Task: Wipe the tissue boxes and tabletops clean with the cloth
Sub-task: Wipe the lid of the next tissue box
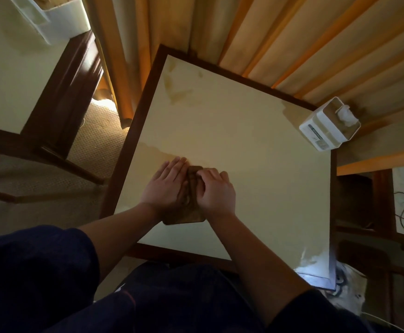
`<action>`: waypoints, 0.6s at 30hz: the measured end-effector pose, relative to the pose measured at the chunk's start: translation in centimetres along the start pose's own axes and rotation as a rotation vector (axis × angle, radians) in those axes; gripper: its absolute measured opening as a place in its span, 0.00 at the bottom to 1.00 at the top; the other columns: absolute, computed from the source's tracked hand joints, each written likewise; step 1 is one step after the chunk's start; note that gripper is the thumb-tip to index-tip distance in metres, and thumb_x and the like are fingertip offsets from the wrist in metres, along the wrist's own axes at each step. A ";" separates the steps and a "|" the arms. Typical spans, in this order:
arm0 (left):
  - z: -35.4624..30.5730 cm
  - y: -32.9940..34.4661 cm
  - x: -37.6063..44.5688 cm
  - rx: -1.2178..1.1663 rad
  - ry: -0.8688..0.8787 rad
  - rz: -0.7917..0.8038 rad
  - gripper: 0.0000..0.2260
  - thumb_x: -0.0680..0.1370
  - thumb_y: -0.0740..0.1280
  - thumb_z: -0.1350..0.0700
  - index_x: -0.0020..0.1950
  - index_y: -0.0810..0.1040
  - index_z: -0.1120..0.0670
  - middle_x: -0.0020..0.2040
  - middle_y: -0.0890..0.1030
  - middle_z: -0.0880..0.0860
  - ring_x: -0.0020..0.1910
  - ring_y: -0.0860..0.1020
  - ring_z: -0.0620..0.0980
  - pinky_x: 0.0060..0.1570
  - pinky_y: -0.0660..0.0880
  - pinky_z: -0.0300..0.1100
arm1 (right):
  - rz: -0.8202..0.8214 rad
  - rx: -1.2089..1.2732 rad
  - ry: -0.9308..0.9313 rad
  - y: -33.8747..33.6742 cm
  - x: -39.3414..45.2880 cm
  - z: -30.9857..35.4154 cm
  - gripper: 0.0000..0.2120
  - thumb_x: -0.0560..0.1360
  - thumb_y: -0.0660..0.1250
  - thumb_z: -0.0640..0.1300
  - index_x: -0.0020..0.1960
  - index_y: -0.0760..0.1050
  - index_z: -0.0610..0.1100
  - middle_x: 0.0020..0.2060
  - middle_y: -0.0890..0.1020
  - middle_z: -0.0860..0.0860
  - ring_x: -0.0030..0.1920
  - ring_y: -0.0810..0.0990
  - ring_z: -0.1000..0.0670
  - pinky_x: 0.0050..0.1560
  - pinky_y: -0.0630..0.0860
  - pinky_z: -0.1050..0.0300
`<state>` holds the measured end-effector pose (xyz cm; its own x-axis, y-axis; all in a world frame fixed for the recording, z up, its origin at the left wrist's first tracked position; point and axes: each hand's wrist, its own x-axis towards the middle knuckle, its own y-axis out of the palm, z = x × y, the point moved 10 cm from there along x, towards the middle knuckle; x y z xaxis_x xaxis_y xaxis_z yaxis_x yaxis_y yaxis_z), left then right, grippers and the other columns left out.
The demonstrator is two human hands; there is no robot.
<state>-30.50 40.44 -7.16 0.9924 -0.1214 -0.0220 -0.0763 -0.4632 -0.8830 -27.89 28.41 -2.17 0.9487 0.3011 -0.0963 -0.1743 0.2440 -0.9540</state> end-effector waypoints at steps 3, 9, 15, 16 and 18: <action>0.0 0.0 0.0 0.025 0.050 -0.024 0.28 0.85 0.49 0.47 0.80 0.64 0.61 0.80 0.67 0.60 0.81 0.60 0.56 0.81 0.46 0.48 | -0.019 -0.052 -0.047 -0.6 -2.6 0.1 0.14 0.82 0.57 0.51 0.53 0.81 0.51 0.52 0.83 0.51 0.49 0.78 0.42 0.43 0.76 0.49; 0.0 0.1 -0.2 0.059 0.029 -0.020 0.27 0.87 0.46 0.46 0.82 0.62 0.59 0.82 0.64 0.57 0.83 0.56 0.53 0.82 0.51 0.51 | 0.228 -0.175 -0.089 0.0 -5.8 -0.5 0.06 0.72 0.76 0.53 0.47 0.81 0.55 0.48 0.82 0.55 0.46 0.80 0.48 0.42 0.74 0.52; 0.4 0.2 0.2 0.006 0.035 0.000 0.29 0.87 0.44 0.44 0.79 0.66 0.61 0.78 0.69 0.60 0.80 0.63 0.57 0.80 0.45 0.45 | 0.386 -0.164 -0.092 -0.8 -4.6 0.7 0.10 0.80 0.66 0.53 0.51 0.83 0.49 0.47 0.83 0.52 0.49 0.82 0.47 0.57 0.71 0.50; 0.4 0.0 0.2 -0.013 0.022 0.001 0.30 0.87 0.43 0.43 0.79 0.66 0.61 0.79 0.69 0.60 0.80 0.63 0.57 0.80 0.45 0.45 | 0.396 -0.167 -0.073 -0.7 -4.1 0.8 0.09 0.80 0.66 0.52 0.49 0.82 0.49 0.45 0.83 0.52 0.48 0.82 0.47 0.59 0.70 0.49; 0.2 -0.2 0.1 -0.028 0.005 -0.003 0.31 0.87 0.42 0.42 0.80 0.66 0.60 0.79 0.69 0.59 0.80 0.63 0.56 0.80 0.48 0.47 | 0.412 -0.158 -0.034 -0.7 -2.7 1.1 0.06 0.79 0.67 0.51 0.47 0.78 0.50 0.44 0.82 0.52 0.47 0.82 0.46 0.60 0.69 0.47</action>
<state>-30.40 40.68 -7.03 0.9921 -0.1245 -0.0166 -0.0758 -0.4882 -0.8695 -30.61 28.49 -0.94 0.7991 0.3744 -0.4704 -0.4909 -0.0456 -0.8700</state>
